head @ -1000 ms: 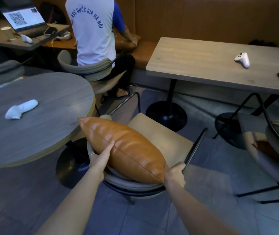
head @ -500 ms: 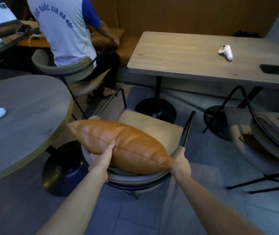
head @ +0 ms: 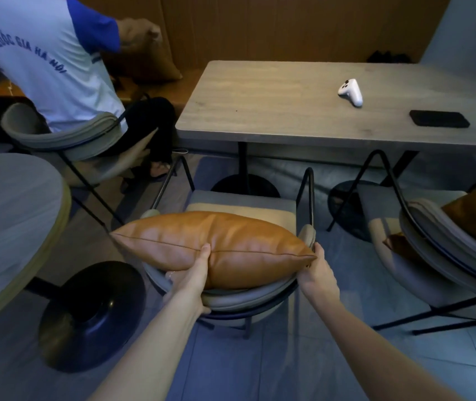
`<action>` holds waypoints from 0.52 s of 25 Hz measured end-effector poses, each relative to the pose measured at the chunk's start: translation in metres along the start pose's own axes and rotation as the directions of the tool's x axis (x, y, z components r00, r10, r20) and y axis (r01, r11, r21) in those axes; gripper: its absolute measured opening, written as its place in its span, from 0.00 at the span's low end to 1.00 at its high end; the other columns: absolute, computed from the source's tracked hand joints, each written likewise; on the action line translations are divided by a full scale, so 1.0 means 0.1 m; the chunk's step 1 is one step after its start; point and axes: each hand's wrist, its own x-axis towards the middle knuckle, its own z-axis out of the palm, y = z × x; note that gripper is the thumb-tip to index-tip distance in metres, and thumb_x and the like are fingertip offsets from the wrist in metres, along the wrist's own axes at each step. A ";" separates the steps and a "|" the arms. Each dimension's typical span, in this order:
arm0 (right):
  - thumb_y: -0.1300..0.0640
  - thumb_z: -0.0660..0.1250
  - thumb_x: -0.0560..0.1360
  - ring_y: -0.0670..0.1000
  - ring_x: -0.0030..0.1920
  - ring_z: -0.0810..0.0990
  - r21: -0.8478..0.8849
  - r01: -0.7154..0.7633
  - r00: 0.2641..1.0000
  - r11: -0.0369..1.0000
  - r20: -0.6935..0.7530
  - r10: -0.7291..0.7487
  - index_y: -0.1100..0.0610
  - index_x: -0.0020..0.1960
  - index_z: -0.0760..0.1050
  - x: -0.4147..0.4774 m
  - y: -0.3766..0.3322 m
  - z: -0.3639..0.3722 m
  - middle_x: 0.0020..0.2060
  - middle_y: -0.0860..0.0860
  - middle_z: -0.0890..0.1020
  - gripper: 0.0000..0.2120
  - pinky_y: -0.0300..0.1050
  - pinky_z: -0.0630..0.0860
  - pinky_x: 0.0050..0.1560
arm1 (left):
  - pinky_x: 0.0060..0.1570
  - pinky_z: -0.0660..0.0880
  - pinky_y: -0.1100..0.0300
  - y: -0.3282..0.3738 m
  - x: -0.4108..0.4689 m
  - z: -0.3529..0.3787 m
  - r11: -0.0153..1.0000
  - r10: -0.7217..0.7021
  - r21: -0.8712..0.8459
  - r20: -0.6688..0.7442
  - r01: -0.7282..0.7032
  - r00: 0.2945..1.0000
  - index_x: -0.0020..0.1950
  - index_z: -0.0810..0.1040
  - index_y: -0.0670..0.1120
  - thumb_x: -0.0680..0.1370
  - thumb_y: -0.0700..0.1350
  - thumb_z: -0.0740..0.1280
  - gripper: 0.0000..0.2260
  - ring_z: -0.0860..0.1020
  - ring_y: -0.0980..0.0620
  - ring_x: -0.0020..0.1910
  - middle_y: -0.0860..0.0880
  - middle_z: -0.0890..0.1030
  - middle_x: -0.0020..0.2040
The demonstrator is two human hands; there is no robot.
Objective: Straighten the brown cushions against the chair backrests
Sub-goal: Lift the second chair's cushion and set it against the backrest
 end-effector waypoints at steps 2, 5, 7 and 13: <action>0.41 0.55 0.80 0.65 0.62 0.77 0.052 0.005 1.000 0.999 -0.006 -0.005 0.45 0.78 0.55 0.01 0.10 -0.01 0.67 0.57 0.76 0.28 0.61 0.73 0.60 | 0.56 0.70 0.22 0.03 -0.02 0.23 1.000 -0.008 -0.004 0.008 0.008 1.000 0.81 0.41 0.53 0.51 0.74 0.77 0.69 0.62 0.31 0.74 0.42 0.55 0.80; 0.39 0.59 0.79 0.65 0.66 0.74 0.137 -0.019 1.000 0.990 0.025 0.016 0.45 0.80 0.52 -0.02 0.16 0.01 0.70 0.57 0.74 0.34 0.63 0.72 0.64 | 0.57 0.71 0.23 0.09 -0.04 0.51 1.000 -0.014 -0.005 0.012 0.015 1.000 0.81 0.40 0.53 0.55 0.74 0.75 0.66 0.62 0.31 0.73 0.41 0.55 0.80; 0.42 0.66 0.77 0.65 0.70 0.72 0.240 -0.071 0.995 0.968 0.084 0.052 0.46 0.81 0.47 -0.07 0.13 0.08 0.73 0.57 0.71 0.41 0.63 0.71 0.66 | 0.59 0.70 0.25 0.13 -0.04 0.60 1.000 -0.010 0.006 0.042 0.009 0.999 0.81 0.40 0.52 0.58 0.73 0.75 0.64 0.63 0.31 0.74 0.40 0.56 0.80; 0.44 0.75 0.72 0.67 0.64 0.75 0.479 -0.396 0.915 0.783 0.279 0.292 0.41 0.80 0.35 -0.32 -0.20 0.51 0.74 0.58 0.69 0.55 0.63 0.80 0.52 | 0.63 0.70 0.32 0.17 0.02 0.18 0.999 0.044 -0.011 0.134 -0.043 0.990 0.80 0.51 0.51 0.70 0.62 0.75 0.49 0.69 0.33 0.70 0.41 0.66 0.77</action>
